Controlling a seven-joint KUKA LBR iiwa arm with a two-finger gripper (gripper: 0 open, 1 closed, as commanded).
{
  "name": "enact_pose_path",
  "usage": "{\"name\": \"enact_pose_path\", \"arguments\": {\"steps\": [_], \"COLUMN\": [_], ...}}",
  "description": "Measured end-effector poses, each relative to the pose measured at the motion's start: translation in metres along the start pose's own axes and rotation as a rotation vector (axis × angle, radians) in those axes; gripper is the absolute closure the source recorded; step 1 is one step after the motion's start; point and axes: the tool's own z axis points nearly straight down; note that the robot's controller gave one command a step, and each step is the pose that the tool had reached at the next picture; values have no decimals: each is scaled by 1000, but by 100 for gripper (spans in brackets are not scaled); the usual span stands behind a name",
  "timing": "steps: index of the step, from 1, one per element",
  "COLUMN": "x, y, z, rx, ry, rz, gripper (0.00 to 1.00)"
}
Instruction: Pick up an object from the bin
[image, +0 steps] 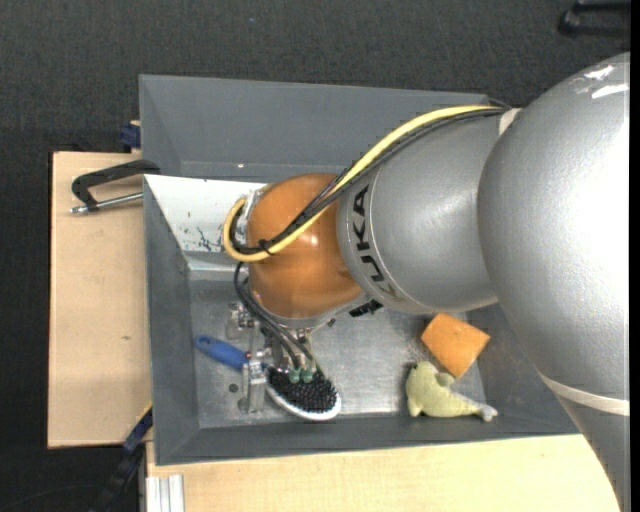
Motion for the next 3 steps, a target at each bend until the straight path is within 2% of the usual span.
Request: {"name": "enact_pose_path", "arguments": {"steps": [1, 2, 3], "x": [-46, -45, -56], "y": [-22, -20, -15], "z": [63, 60, -119], "rx": [-1, -4, -6], "ry": [-12, -13, -24], "rz": [-20, -21, 0], "gripper": [0, 100, 100]}}
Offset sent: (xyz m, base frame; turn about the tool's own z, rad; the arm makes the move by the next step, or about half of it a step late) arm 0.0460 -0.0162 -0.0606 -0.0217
